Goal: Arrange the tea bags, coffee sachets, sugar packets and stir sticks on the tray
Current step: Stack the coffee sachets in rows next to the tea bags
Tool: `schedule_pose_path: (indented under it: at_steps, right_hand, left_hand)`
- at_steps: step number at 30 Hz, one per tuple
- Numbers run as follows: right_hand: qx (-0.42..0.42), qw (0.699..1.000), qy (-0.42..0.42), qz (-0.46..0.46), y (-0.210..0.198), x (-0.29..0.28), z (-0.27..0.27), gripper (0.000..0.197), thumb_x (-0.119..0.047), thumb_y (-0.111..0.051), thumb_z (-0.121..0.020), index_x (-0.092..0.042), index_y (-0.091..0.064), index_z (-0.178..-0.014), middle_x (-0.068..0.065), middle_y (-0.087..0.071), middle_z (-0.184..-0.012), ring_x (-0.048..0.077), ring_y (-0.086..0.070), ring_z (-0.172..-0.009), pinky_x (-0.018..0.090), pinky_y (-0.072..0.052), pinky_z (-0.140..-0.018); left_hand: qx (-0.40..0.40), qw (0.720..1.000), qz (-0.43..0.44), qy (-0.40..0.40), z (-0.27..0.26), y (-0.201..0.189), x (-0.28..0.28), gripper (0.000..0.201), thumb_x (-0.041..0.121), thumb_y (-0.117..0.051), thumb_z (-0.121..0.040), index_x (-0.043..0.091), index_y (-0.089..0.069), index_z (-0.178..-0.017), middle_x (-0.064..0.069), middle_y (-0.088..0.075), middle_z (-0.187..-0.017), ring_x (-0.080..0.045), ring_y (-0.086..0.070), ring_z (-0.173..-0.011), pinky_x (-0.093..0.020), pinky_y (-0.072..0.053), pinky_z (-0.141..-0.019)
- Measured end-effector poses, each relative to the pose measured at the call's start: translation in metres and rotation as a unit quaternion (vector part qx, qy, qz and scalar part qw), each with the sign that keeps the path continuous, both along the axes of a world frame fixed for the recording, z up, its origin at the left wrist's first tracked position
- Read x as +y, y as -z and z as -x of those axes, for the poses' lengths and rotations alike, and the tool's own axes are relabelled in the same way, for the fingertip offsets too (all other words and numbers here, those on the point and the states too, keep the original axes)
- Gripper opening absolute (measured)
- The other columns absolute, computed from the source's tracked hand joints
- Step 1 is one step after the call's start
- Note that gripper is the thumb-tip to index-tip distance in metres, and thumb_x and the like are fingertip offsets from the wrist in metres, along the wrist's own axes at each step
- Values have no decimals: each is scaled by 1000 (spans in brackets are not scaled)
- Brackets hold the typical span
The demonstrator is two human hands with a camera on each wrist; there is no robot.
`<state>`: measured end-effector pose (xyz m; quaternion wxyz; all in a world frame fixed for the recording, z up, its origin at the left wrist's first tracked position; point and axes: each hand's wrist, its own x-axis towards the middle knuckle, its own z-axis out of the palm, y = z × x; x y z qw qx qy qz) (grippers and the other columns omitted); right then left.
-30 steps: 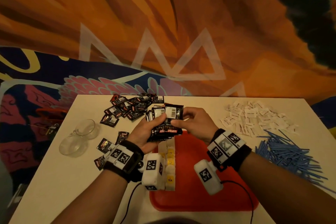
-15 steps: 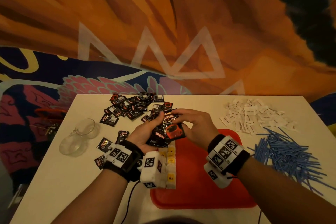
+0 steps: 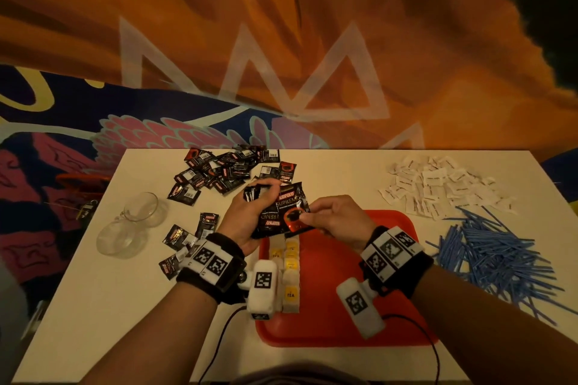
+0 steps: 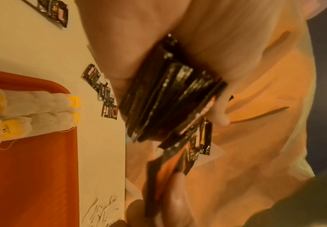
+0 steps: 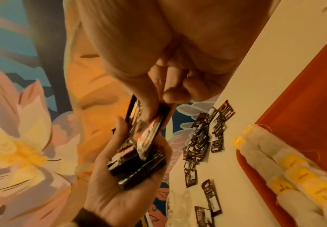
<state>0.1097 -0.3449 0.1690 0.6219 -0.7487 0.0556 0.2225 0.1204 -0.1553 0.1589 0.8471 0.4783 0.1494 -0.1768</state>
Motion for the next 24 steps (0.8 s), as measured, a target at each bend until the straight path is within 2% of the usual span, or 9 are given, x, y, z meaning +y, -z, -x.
schedule_pose_path:
  at_steps: [2, 5, 7, 9, 13, 17, 19, 21, 24]
  right_hand:
    - [11, 1000, 6, 25, 13, -4, -6, 7, -10, -75, -83, -10, -71, -77, -5, -60, -52, 3, -47, -43, 15, -38, -45]
    - [25, 996, 65, 53, 42, -15, -16, 13, -10, -76, -82, 0, -73, -90, 5, -66, -63, 5, -56, -45, 16, -44, -48]
    - [36, 989, 94, 111, 66, -26, -26, 13, -10, -74, -84, -1, -73, -93, 6, -68, -67, 4, -60, -47, 15, -48, -49]
    - [64, 979, 96, 169, 91, -37, -37, 9, -11, -71, -87, -6, -73, -94, 4, -69, -68, 7, -61, -52, 18, -51, -54]
    - [113, 957, 96, 248, 132, -47, -58, 10, -16, -69, -89, -12, -68, -98, 0, -71, -81, 6, -63, -63, 14, -46, -49]
    - [122, 942, 89, 299, 162, -37, -73, 9, -22, -75, -84, -19, -66, -82, 4, -72, -99, 21, -67, -96, 34, -56, -84]
    - [127, 940, 95, 302, 173, -30, -79, 9, -23, -76, -83, -19, -68, -82, 3, -72, -100, 21, -66, -96, 35, -55, -87]
    - [132, 937, 86, 311, 180, -25, -85, 15, -25, -76, -83, -16, -72, -95, 2, -70, -102, 19, -64, -94, 30, -54, -85]
    - [138, 935, 86, 315, 186, -21, -90, 17, -26, -76, -82, -18, -73, -97, 0, -70, -106, 18, -64, -99, 29, -54, -86]
  left_hand:
    - [45, 998, 29, -19, -3, 7, 3, 45, 26, -71, -80, 10, -63, -122, -17, -71, -112, -33, -71, -97, -40, -59, -70]
    - [102, 990, 76, -61, -7, 23, 12, 39, 24, -69, -81, 13, -61, -118, -9, -65, -88, -20, -65, -70, -31, -57, -60]
    - [139, 983, 91, -75, -6, 35, 19, 33, 20, -69, -82, 17, -62, -114, -5, -63, -84, -17, -63, -64, -30, -57, -57]
    - [161, 979, 100, -76, -3, 48, 26, 27, 19, -68, -83, 19, -63, -109, -5, -64, -85, -17, -63, -65, -32, -57, -59]
    - [174, 975, 120, -70, 6, 63, 36, 22, 25, -64, -85, 20, -61, -106, -7, -64, -88, -17, -64, -68, -31, -59, -62]
    - [164, 975, 133, -72, 16, 73, 45, 33, 38, -63, -85, 18, -59, -111, -8, -63, -87, -18, -64, -69, -32, -59, -65]
    - [162, 976, 124, -76, 20, 79, 52, 39, 40, -70, -81, 19, -60, -112, -8, -63, -90, -18, -64, -72, -32, -59, -68]
    - [166, 977, 108, -80, 23, 84, 57, 32, 38, -62, -86, 20, -59, -112, -7, -62, -90, -18, -63, -72, -32, -59, -67]
    - [171, 975, 104, -91, 27, 88, 61, 27, 34, -57, -89, 21, -59, -113, -6, -62, -90, -17, -63, -71, -32, -59, -66]
